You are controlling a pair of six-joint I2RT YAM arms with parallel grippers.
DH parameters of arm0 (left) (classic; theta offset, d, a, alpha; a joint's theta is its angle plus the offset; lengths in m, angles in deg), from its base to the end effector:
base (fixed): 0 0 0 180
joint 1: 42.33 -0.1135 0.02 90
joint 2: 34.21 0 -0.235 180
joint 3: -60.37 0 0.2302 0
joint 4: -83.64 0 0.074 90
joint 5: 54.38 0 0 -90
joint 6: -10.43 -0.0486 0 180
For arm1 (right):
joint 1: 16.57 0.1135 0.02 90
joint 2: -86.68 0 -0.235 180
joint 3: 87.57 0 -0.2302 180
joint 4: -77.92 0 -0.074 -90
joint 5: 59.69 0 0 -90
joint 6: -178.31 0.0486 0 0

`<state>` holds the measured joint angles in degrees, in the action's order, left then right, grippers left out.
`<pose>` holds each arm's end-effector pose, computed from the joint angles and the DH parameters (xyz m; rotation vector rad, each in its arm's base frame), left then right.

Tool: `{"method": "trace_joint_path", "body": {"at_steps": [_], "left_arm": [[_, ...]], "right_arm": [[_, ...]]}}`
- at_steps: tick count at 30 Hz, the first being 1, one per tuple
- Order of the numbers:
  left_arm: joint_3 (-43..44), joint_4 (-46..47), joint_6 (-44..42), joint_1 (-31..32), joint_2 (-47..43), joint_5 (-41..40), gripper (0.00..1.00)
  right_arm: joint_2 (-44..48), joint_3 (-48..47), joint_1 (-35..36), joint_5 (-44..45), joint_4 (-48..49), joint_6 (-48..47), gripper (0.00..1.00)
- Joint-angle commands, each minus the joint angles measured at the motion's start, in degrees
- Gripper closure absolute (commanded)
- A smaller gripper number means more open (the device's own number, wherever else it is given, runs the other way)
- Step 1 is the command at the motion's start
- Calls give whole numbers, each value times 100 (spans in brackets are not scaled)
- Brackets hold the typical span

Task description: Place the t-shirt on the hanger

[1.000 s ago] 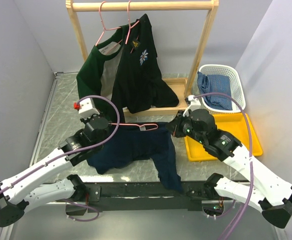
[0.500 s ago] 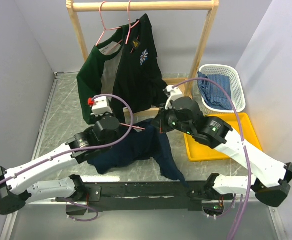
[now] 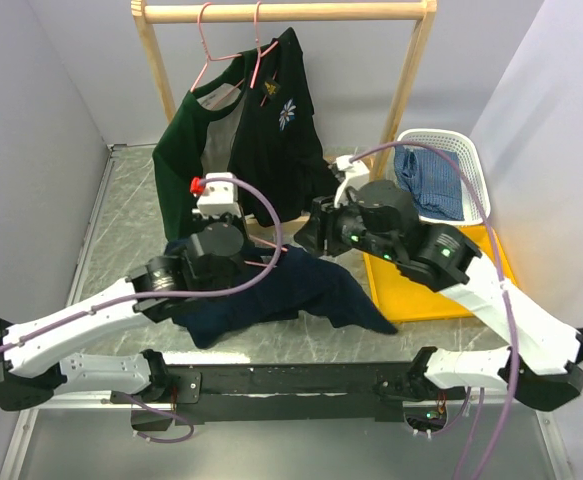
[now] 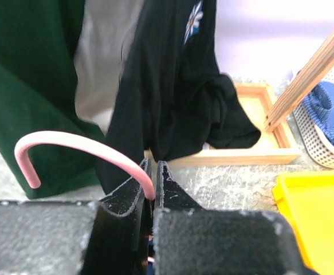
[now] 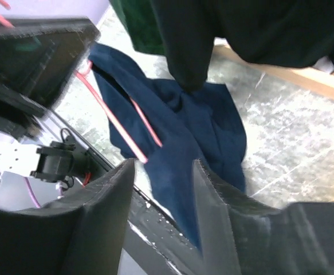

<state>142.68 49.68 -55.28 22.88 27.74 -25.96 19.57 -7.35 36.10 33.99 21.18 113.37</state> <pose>0.1309 -0.1815 0.3781 -0.1371 1.6813 -0.1998 0.1445 0.1844 0.4043 -0.4548 2.0327 0.7954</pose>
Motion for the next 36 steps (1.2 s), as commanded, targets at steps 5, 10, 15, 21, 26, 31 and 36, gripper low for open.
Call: {"method": "trace_joint_path", "body": {"at_steps": [5, 10, 15, 21, 26, 31, 36], "left_arm": [[2717, -1477, -1523, 220, 597, 155, 99], [4263, -2174, -2148, 791, 1510, 296, 99], [4496, -2185, -2368, 941, 1952, 357, 99], [3968, -1280, -2570, 941, 1724, 762, 99], [4029, -1042, -2640, 941, 1803, 989, 99], [4275, -1024, -2605, 941, 1916, 929, 99], [4372, -893, -2473, 941, 2005, 805, 99]], "right_arm": [[1033, -182, -107, -288, 321, -721, 30], [1341, -120, -116, -640, 323, -1406, 27], [1726, 230, -72, -1194, 234, -1644, 27], [1982, 941, 42, -1423, -74, -1636, 27], [2106, 1232, 191, -1292, -126, -1530, 28], [2132, 1382, 244, -1080, -144, -1504, 31], [2106, 1426, 367, -624, -407, -1451, 39]]}}
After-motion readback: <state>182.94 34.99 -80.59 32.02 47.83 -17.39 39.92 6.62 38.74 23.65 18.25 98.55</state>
